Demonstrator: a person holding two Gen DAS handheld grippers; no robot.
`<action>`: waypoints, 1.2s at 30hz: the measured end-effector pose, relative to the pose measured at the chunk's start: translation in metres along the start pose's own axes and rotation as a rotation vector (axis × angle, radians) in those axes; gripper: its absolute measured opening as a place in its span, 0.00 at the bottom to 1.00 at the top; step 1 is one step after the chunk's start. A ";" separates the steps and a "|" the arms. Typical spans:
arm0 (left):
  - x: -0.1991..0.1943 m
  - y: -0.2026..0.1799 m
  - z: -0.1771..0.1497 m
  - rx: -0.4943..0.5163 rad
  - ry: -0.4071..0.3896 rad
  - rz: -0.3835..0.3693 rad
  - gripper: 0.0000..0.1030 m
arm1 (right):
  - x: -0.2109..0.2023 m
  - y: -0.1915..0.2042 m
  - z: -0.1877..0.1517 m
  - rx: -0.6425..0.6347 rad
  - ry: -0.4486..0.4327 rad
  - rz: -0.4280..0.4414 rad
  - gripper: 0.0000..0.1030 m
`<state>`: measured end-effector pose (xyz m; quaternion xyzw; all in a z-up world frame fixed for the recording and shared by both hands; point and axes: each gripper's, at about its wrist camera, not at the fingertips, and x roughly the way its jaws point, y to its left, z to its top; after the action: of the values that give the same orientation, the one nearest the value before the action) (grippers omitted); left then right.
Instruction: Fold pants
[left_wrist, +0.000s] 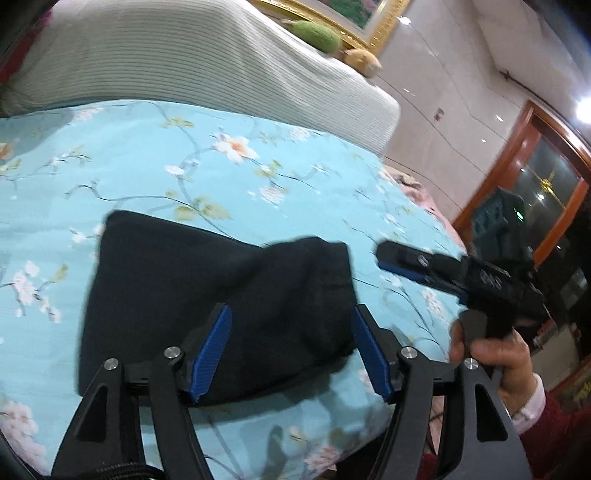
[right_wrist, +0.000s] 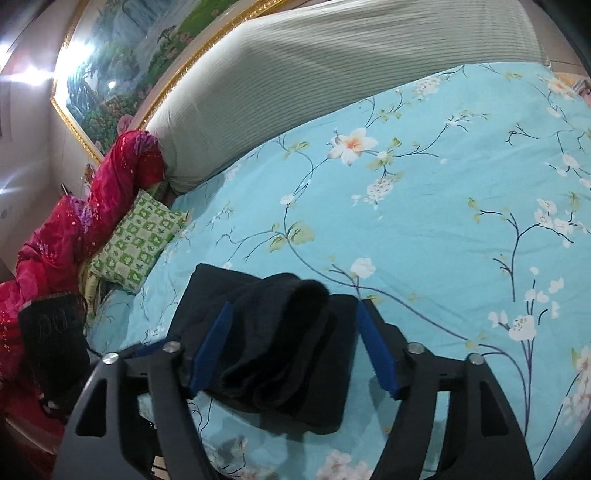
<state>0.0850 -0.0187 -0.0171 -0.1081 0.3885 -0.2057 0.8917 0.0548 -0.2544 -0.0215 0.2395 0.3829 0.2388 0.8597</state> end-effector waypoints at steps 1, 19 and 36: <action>-0.001 0.004 0.002 -0.007 -0.005 0.016 0.67 | 0.002 0.003 -0.001 -0.005 0.005 -0.005 0.76; 0.005 0.097 0.024 -0.200 0.010 0.157 0.73 | 0.034 0.016 -0.020 -0.027 0.103 -0.113 0.77; 0.030 0.112 0.023 -0.233 0.062 0.188 0.73 | 0.035 -0.017 -0.033 0.003 0.120 -0.170 0.78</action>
<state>0.1524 0.0682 -0.0607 -0.1677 0.4456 -0.0779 0.8759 0.0542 -0.2393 -0.0699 0.1928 0.4529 0.1782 0.8521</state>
